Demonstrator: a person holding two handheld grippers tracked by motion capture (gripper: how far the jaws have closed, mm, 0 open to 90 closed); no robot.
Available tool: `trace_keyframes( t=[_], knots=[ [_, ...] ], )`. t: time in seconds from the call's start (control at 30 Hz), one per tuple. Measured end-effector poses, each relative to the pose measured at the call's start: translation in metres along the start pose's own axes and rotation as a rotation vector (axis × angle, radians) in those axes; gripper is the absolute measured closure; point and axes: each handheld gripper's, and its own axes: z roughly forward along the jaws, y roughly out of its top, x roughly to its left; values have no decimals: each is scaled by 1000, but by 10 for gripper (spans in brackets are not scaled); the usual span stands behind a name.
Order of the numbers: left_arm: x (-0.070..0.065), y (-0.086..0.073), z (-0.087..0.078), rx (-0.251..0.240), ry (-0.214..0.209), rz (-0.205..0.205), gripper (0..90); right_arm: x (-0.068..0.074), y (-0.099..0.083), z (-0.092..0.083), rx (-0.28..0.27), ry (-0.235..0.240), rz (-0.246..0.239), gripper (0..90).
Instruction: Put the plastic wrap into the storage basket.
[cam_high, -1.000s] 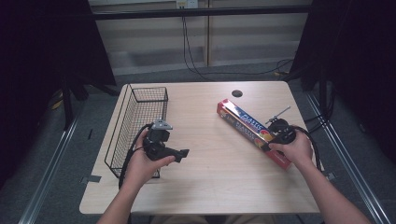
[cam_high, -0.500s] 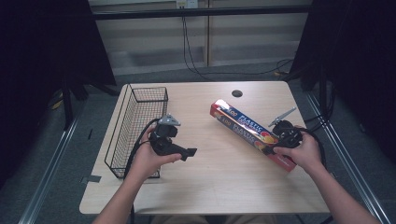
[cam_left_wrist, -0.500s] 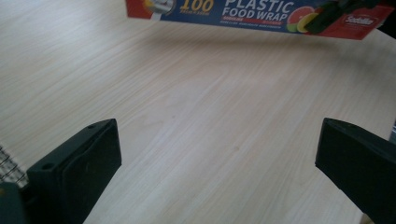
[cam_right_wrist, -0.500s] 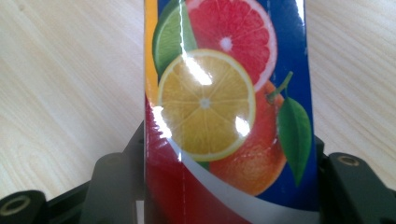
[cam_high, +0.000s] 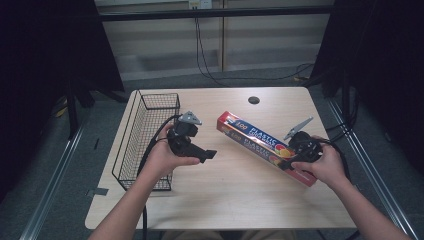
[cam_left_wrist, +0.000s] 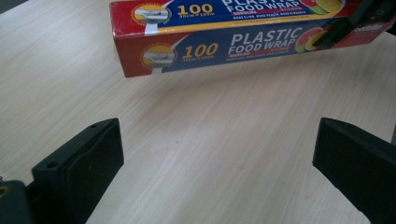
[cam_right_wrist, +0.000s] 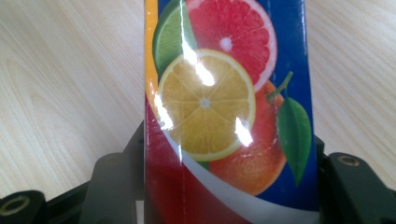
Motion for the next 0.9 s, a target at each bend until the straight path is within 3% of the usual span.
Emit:
trace_keyframes(
  t=[0.07, 0.3, 0.5, 0.53, 0.67, 0.73, 0.9],
  knots=[
    [1, 4, 1, 20, 4, 39, 21, 2, 1, 0, 1, 2, -9, 426],
    [6, 16, 13, 68, 7, 106, 24, 9, 4, 0, 3, 25, -58, 425],
    [3, 24, 24, 60, 12, 129, 24, 14, 5, -2, 1, 43, -84, 425],
    [3, 26, 25, 67, 9, 154, 24, 14, 5, -3, 3, 49, -85, 425],
    [0, 32, 29, 80, 22, 180, 24, 17, 6, -6, 2, 57, -101, 425],
    [-1, 37, 31, 76, 11, 178, 24, 20, 7, -6, 12, 55, -115, 425],
    [-6, 45, 35, 109, -7, 226, 23, 24, 11, -7, 12, 69, -148, 425]
  ],
)
